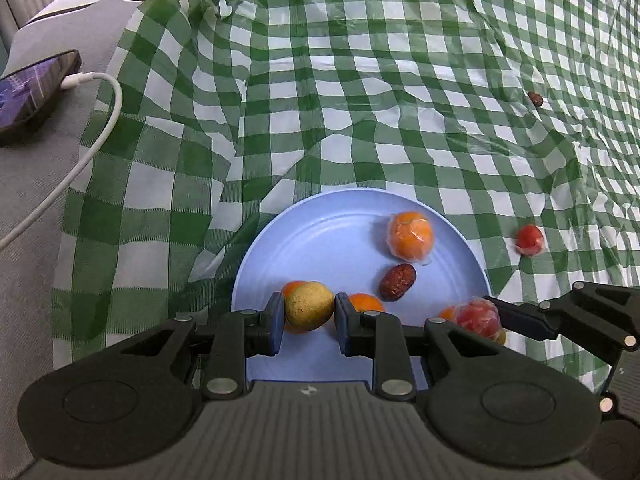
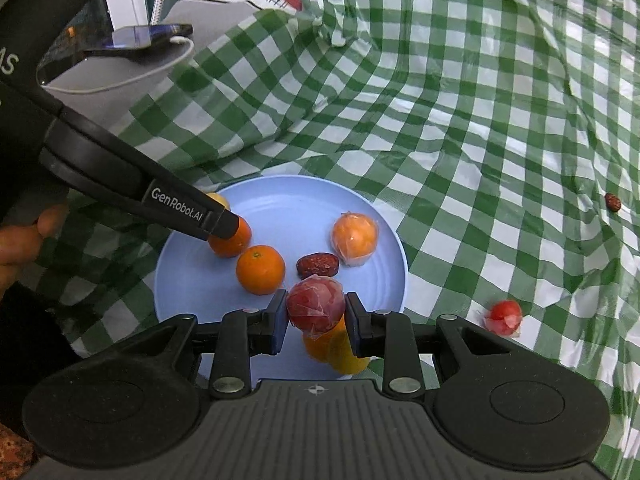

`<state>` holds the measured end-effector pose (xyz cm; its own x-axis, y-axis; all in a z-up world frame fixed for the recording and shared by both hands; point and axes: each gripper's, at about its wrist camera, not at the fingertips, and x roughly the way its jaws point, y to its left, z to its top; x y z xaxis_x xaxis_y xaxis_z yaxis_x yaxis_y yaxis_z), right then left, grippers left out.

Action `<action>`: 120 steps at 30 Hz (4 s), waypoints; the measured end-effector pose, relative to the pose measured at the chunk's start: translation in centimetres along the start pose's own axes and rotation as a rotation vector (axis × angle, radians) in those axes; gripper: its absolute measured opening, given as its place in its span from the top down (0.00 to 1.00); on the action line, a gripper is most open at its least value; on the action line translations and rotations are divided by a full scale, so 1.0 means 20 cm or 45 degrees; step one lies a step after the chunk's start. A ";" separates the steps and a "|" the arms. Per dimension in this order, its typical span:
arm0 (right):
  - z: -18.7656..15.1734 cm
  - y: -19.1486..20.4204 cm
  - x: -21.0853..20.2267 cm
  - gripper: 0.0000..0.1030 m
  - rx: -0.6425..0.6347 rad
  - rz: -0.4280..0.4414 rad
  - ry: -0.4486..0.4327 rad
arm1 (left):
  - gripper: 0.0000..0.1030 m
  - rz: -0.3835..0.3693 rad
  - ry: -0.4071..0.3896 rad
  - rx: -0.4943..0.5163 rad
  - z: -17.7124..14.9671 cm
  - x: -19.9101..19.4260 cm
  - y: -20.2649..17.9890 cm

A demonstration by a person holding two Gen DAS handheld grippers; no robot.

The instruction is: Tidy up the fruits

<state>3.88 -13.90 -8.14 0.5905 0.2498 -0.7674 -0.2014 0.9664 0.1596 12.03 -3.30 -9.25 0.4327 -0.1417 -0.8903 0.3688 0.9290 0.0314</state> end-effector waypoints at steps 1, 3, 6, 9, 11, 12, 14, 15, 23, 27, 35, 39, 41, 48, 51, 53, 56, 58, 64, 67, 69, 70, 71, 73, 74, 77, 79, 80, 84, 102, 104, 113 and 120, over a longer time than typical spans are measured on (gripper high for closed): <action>0.01 0.00 0.01 0.68 0.002 0.011 0.004 | 0.36 -0.003 0.010 -0.001 0.01 0.00 0.00; 0.02 -0.01 0.01 0.41 0.014 0.040 0.004 | 0.00 0.015 0.001 -0.018 0.02 -0.02 0.01; 0.03 -0.01 -0.03 0.22 0.027 0.036 -0.008 | 0.00 0.058 -0.056 0.003 0.00 -0.08 0.01; 0.02 -0.01 -0.11 0.12 0.061 0.025 0.012 | 0.00 0.097 -0.040 0.027 -0.03 -0.15 0.01; -0.01 -0.01 -0.17 0.08 0.111 0.028 0.034 | 0.00 0.106 -0.054 0.009 -0.08 -0.22 0.01; -0.03 -0.01 -0.21 0.07 0.140 0.035 0.050 | 0.00 0.109 -0.055 0.001 -0.11 -0.26 0.01; -0.06 0.00 -0.27 0.06 0.179 0.047 0.071 | 0.00 0.119 -0.062 -0.004 -0.18 -0.33 0.00; -0.08 0.01 -0.31 0.05 0.190 0.048 0.073 | 0.00 0.127 -0.066 -0.003 -0.21 -0.36 -0.01; -0.14 0.07 -0.56 0.03 0.172 -0.039 -0.042 | 0.00 0.139 -0.115 -0.031 -0.40 -0.57 -0.06; -0.19 0.08 -0.67 0.03 0.173 -0.073 -0.090 | 0.00 0.152 -0.144 -0.027 -0.45 -0.65 -0.10; -0.26 0.12 -0.80 0.02 0.160 -0.117 -0.170 | 0.00 0.155 -0.213 0.023 -0.51 -0.77 -0.17; -0.27 0.13 -0.83 0.02 0.159 -0.125 -0.194 | 0.00 0.157 -0.239 0.022 -0.53 -0.82 -0.18; -0.27 0.13 -0.83 0.02 0.156 -0.128 -0.202 | 0.00 0.160 -0.247 0.020 -0.53 -0.83 -0.18; -0.27 0.16 -0.85 0.02 0.152 -0.135 -0.214 | 0.00 0.164 -0.252 0.021 -0.54 -0.84 -0.17; -0.27 0.16 -0.85 0.02 0.152 -0.138 -0.218 | 0.00 0.164 -0.252 0.020 -0.53 -0.84 -0.17; -0.27 0.16 -0.85 0.02 0.152 -0.138 -0.217 | 0.00 0.164 -0.251 0.019 -0.53 -0.84 -0.17; -0.27 0.16 -0.86 0.02 0.150 -0.139 -0.217 | 0.00 0.164 -0.252 0.020 -0.54 -0.85 -0.17; -0.27 0.16 -0.85 0.02 0.149 -0.139 -0.216 | 0.00 0.165 -0.252 0.020 -0.54 -0.85 -0.17; -0.28 0.15 -0.85 0.02 0.155 -0.136 -0.208 | 0.00 0.163 -0.242 0.023 -0.54 -0.84 -0.16; -0.28 0.15 -0.84 0.02 0.158 -0.133 -0.202 | 0.00 0.163 -0.233 0.025 -0.54 -0.84 -0.16; -0.28 0.14 -0.84 0.02 0.160 -0.132 -0.199 | 0.00 0.162 -0.227 0.027 -0.54 -0.83 -0.16; -0.28 0.14 -0.84 0.02 0.162 -0.131 -0.196 | 0.00 0.161 -0.224 0.028 -0.54 -0.83 -0.16; -0.28 0.14 -0.83 0.02 0.164 -0.131 -0.194 | 0.00 0.159 -0.221 0.028 -0.53 -0.82 -0.16; -0.28 0.14 -0.83 0.02 0.165 -0.129 -0.189 | 0.00 0.156 -0.216 0.030 -0.53 -0.81 -0.16; -0.28 0.14 -0.82 0.02 0.166 -0.128 -0.188 | 0.00 0.157 -0.215 0.031 -0.53 -0.81 -0.17; -0.28 0.13 -0.82 0.02 0.167 -0.128 -0.186 | 0.00 0.157 -0.208 0.036 -0.52 -0.80 -0.18; -0.28 0.13 -0.81 0.02 0.170 -0.126 -0.182 | 0.00 0.159 -0.204 0.041 -0.52 -0.80 -0.18; -0.28 0.13 -0.81 0.02 0.169 -0.126 -0.182 | 0.00 0.159 -0.202 0.044 -0.52 -0.79 -0.18; -0.29 0.12 -0.79 0.02 0.175 -0.121 -0.173 | 0.00 0.161 -0.193 0.058 -0.50 -0.78 -0.20; -0.24 -0.29 -0.76 0.02 0.326 -0.312 -0.245 | 0.00 0.074 -0.199 0.103 -0.23 -0.63 -0.36; -0.23 -0.41 -0.76 0.02 0.352 -0.370 -0.265 | 0.00 0.045 -0.197 0.138 -0.18 -0.58 -0.44; -0.10 -1.06 -0.50 0.02 0.419 -0.552 -0.323 | 0.00 -0.088 -0.152 0.349 0.07 -0.21 -0.83; 0.10 -1.54 -0.10 0.23 0.390 -0.595 -0.358 | 0.02 -0.143 -0.122 0.463 0.19 0.12 -1.07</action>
<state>10.49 -43.97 -10.23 0.7535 -0.2374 -0.6132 0.3362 0.9405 0.0491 8.23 -24.85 -10.28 0.4417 -0.2833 -0.8513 0.6784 0.7263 0.1103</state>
